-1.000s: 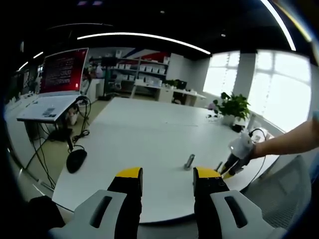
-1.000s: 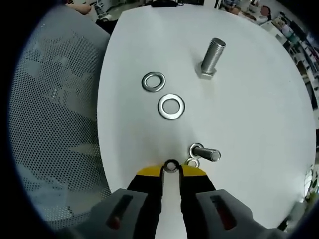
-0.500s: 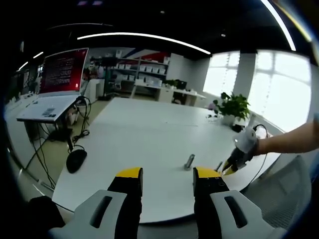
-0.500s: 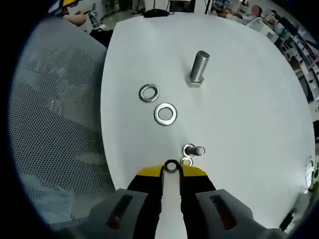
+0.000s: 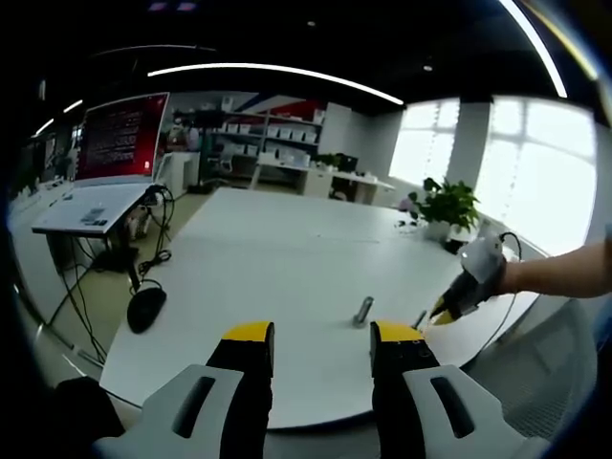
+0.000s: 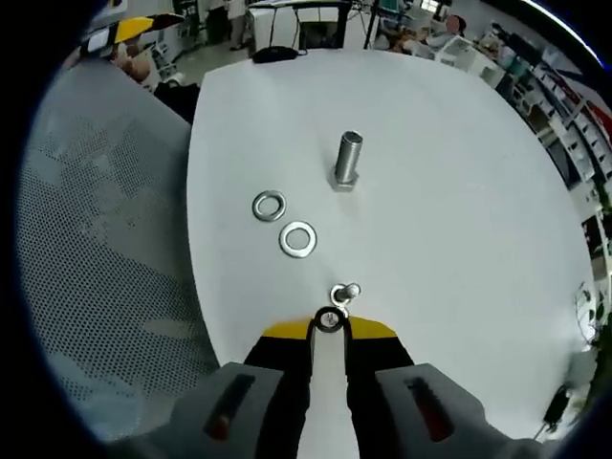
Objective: Place the washer onto the threaded stud by aligning its center hole with the stud, sliding it down to the base, and recovering from edge contact or off-axis alignment until the washer reaches the visible bottom stop.
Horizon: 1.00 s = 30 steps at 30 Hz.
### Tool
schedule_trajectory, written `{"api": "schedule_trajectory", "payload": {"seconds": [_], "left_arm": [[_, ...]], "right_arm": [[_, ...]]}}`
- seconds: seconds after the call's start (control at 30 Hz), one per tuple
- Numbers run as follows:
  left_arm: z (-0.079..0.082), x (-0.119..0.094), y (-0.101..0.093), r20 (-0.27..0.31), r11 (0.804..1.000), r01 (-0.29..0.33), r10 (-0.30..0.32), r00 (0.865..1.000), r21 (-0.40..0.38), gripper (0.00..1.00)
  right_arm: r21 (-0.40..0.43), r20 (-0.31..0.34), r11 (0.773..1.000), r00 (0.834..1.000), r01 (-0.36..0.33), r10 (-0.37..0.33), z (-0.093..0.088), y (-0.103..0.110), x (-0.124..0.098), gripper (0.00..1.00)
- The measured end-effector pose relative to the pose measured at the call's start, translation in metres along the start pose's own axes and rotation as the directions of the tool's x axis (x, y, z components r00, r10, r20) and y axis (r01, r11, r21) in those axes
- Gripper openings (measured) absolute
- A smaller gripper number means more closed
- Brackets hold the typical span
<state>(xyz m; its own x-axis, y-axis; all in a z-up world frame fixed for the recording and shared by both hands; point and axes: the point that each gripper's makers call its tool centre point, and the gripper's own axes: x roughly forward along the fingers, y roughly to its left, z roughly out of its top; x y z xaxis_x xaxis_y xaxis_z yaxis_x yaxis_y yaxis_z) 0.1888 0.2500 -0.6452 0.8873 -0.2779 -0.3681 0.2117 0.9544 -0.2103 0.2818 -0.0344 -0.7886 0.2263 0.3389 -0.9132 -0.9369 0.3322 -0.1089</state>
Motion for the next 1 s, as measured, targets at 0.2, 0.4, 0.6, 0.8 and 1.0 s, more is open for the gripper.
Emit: {"api": "schedule_trajectory", "payload": {"seconds": [0.2,0.4,0.6,0.8,1.0], "left_arm": [[0.0,0.0,0.0,0.002,1.0,-0.002,0.002,1.0,-0.002,0.38],[0.0,0.0,0.0,0.001,1.0,-0.002,0.002,1.0,-0.002,0.38],[0.0,0.0,0.0,0.001,1.0,-0.001,0.001,1.0,-0.001,0.38],[0.0,0.0,0.0,0.004,1.0,-0.002,0.002,1.0,-0.002,0.38],[0.0,0.0,0.0,0.005,1.0,-0.002,0.002,1.0,-0.003,0.38]], "right_arm": [[-0.003,0.021,1.0,0.999,0.028,-0.028,0.006,-0.004,-0.003,0.14],[0.004,0.039,0.999,0.998,0.044,-0.044,0.012,-0.008,-0.005,0.14],[0.015,0.046,0.999,0.998,0.046,-0.046,0.014,-0.012,-0.005,0.14],[-0.013,0.025,0.999,0.999,0.042,-0.042,0.017,-0.013,0.0,0.14],[-0.04,-0.005,0.999,1.0,0.028,-0.029,0.017,-0.014,0.003,0.14]]}}
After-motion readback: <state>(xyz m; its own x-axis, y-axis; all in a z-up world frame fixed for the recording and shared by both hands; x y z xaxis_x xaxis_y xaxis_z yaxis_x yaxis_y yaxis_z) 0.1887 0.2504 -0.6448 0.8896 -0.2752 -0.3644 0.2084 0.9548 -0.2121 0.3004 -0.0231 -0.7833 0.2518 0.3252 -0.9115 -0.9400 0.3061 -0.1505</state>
